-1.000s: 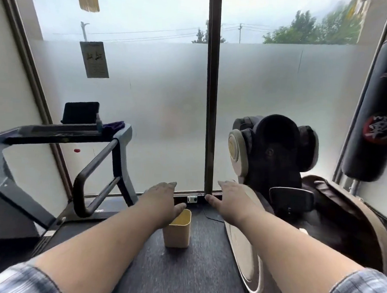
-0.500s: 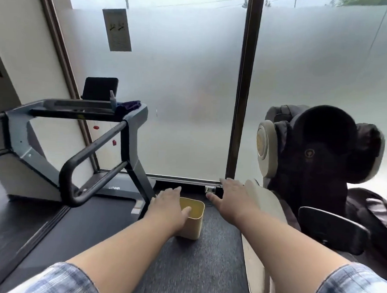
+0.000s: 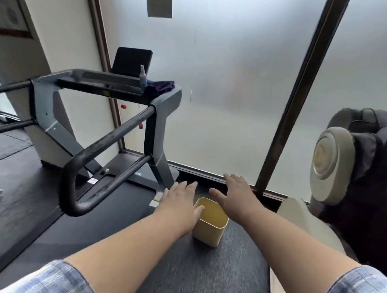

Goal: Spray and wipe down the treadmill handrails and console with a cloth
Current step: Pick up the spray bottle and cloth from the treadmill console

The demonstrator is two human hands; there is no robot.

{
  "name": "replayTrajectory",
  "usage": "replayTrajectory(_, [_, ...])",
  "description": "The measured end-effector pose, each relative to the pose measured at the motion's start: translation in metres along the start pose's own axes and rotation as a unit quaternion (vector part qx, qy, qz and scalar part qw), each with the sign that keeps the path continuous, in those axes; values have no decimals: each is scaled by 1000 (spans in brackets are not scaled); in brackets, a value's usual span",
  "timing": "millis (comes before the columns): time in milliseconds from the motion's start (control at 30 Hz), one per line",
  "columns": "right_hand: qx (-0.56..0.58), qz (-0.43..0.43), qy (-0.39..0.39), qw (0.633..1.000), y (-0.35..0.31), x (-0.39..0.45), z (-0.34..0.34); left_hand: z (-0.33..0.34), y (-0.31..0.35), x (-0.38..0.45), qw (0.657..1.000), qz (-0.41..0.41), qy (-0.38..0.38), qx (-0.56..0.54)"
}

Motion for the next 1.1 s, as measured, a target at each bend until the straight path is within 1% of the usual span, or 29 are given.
replayTrajectory(100, [3, 1, 7, 1000, -26, 71, 14, -17, -24, 72, 999, 19, 26, -6])
replayTrajectory(300, [-14, -27, 28, 999, -76, 186, 10, -66, -54, 202, 996, 52, 73, -23])
replayTrajectory(467, [-36, -36, 29, 998, -99, 253, 23, -74, -77, 272, 998, 44, 55, -7])
replayTrajectory(533, [-32, -46, 42, 998, -109, 284, 22, -81, -82, 298, 997, 41, 68, -1])
replayTrajectory(667, [11, -73, 79, 994, -128, 349, 25, -97, -96, 352, 995, 20, 99, 11])
replayTrajectory(767, [58, -94, 75, 991, -141, 402, 39, -102, -112, 396, 992, -13, 120, 35])
replayTrajectory(867, [68, -146, 74, 984, -146, 458, 60, -97, -123, 441, 988, -42, 141, 41])
replayTrajectory(933, [63, -178, 61, 980, -147, 496, 68, -91, -127, 468, 987, -64, 142, 43])
replayTrajectory(1100, [55, -223, 16, 973, -147, 580, 78, -71, -136, 537, 982, -115, 131, 67])
Point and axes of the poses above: each hand's wrist, its own x-axis towards the middle knuckle, its own z-axis out of the palm, y = z × x, the point moved 2 cm from there along x, towards the middle knuckle, and after that the axes turned 13 degrees about y, right-handed, at the moved point
